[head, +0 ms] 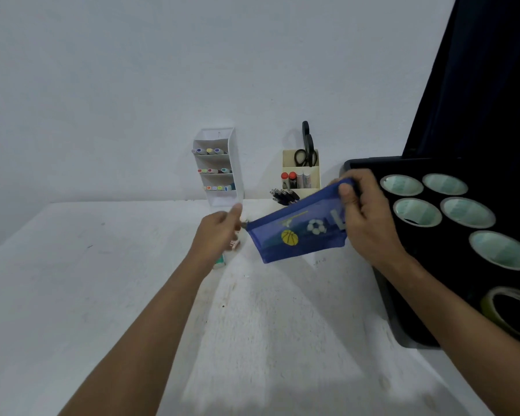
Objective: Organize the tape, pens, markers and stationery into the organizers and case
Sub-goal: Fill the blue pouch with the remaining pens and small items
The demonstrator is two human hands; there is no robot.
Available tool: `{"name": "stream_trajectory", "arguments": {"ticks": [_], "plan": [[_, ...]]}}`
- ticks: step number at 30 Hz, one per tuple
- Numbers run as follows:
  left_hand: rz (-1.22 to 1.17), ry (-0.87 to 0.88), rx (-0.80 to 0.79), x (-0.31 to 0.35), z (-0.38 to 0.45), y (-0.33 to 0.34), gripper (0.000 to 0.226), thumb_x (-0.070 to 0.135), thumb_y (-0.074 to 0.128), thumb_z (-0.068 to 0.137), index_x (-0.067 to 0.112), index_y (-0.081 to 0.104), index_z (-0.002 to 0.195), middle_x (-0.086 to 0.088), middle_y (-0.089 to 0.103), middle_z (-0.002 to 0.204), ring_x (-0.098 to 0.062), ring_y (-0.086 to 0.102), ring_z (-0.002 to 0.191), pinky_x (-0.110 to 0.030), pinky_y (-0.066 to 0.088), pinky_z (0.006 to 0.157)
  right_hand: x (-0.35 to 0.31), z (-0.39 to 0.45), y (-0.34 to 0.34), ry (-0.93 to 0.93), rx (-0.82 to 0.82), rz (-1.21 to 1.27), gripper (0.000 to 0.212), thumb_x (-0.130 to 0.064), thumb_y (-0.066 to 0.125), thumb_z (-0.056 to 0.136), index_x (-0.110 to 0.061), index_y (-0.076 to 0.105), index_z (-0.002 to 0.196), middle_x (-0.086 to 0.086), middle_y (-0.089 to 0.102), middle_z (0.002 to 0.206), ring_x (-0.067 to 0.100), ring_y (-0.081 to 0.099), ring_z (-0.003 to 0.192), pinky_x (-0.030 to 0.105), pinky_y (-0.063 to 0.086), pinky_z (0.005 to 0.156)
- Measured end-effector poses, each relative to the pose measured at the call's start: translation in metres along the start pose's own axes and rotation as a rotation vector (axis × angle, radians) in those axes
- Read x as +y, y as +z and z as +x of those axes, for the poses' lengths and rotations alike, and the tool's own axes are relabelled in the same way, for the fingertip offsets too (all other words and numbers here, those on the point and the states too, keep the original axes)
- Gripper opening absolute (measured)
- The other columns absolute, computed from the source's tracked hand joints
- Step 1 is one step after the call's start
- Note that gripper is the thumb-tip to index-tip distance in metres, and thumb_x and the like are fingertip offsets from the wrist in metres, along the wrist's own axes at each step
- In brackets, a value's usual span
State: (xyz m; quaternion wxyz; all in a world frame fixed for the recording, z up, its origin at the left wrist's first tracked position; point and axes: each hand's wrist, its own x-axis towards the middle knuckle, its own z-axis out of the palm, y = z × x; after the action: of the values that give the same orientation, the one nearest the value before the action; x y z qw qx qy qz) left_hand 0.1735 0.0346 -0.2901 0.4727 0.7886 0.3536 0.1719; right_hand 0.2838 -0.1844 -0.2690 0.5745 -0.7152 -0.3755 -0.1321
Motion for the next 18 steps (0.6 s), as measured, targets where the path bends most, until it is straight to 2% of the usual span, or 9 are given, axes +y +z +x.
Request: {"name": "stream_trajectory", "arguments": {"ticks": [2, 3, 6, 9, 11, 12, 15, 18], "plan": [[-0.399, -0.077, -0.206, 0.019, -0.013, 0.004, 0.051, 0.065, 0.043, 0.086, 0.022, 0.059, 0.108, 0.002, 0.065, 0.105, -0.02, 0.063, 0.099, -0.037, 0.051, 0.084, -0.01, 0.006, -0.014, -0.05, 0.101, 0.072, 0.011, -0.014, 0.039, 0.101, -0.022, 0.046, 0.098, -0.011, 0.054, 0.087, 0.0, 0.05, 0.078, 0.017, 0.042, 0.071], [-0.478, -0.067, -0.303, 0.024, -0.019, 0.009, 0.049, 0.065, 0.047, 0.08, 0.027, 0.056, 0.109, 0.004, 0.064, 0.109, -0.021, 0.061, 0.105, -0.038, 0.05, 0.089, -0.015, 0.006, -0.022, -0.077, 0.148, 0.106, 0.016, -0.012, 0.038, 0.102, -0.025, 0.045, 0.098, -0.008, 0.054, 0.091, 0.002, 0.052, 0.083, 0.017, 0.042, 0.076], [-0.352, 0.096, -0.496, 0.051, -0.039, 0.026, 0.04, 0.047, 0.069, 0.077, 0.028, 0.059, 0.112, 0.0, 0.068, 0.113, -0.021, 0.064, 0.107, -0.039, 0.054, 0.092, -0.026, 0.003, -0.046, -0.119, 0.316, 0.112, 0.022, -0.01, 0.036, 0.102, -0.031, 0.042, 0.1, -0.004, 0.053, 0.094, 0.005, 0.051, 0.086, 0.017, 0.041, 0.079], [-0.401, 0.209, -0.513, 0.088, -0.044, 0.034, 0.034, 0.03, 0.072, 0.081, 0.016, 0.065, 0.111, -0.004, 0.074, 0.099, -0.019, 0.071, 0.082, -0.033, 0.06, 0.072, -0.014, -0.003, -0.085, 0.038, 0.442, 0.032, 0.015, -0.02, 0.044, 0.101, -0.034, 0.049, 0.097, -0.013, 0.052, 0.087, -0.004, 0.049, 0.077, 0.014, 0.04, 0.074], [-0.442, 0.239, -0.523, 0.111, -0.042, 0.039, 0.031, 0.031, 0.071, 0.082, 0.013, 0.066, 0.106, -0.006, 0.073, 0.092, -0.018, 0.069, 0.073, -0.03, 0.058, 0.063, -0.005, -0.012, -0.113, 0.231, 0.425, 0.083, 0.009, -0.032, 0.052, 0.097, -0.035, 0.058, 0.09, -0.01, 0.056, 0.08, 0.001, 0.05, 0.073, 0.021, 0.043, 0.07], [-0.39, 0.25, -0.509, 0.12, -0.042, 0.046, 0.029, 0.033, 0.071, 0.082, 0.013, 0.067, 0.102, -0.006, 0.073, 0.09, -0.017, 0.069, 0.07, -0.03, 0.057, 0.06, -0.002, -0.018, -0.125, 0.325, 0.394, 0.136, 0.009, -0.032, 0.055, 0.095, -0.033, 0.061, 0.088, -0.007, 0.057, 0.077, 0.004, 0.052, 0.071, 0.025, 0.046, 0.067], [-0.191, 0.297, -0.437, 0.138, -0.038, 0.069, 0.02, 0.036, 0.069, 0.085, 0.017, 0.069, 0.09, -0.001, 0.072, 0.082, -0.011, 0.067, 0.066, -0.029, 0.057, 0.055, 0.005, -0.039, -0.147, 0.551, 0.221, 0.238, 0.013, -0.014, 0.055, 0.094, -0.023, 0.063, 0.089, -0.004, 0.064, 0.073, 0.002, 0.059, 0.064, 0.018, 0.053, 0.055], [-0.123, 0.328, -0.502, 0.151, -0.038, 0.091, 0.025, 0.038, 0.065, 0.088, 0.014, 0.07, 0.093, -0.004, 0.072, 0.085, -0.013, 0.066, 0.069, -0.026, 0.054, 0.05, 0.009, -0.057, -0.161, 0.693, 0.062, 0.179, 0.015, -0.01, 0.057, 0.092, -0.013, 0.066, 0.104, 0.008, 0.068, 0.088, 0.011, 0.062, 0.073, 0.015, 0.055, 0.057]]}}
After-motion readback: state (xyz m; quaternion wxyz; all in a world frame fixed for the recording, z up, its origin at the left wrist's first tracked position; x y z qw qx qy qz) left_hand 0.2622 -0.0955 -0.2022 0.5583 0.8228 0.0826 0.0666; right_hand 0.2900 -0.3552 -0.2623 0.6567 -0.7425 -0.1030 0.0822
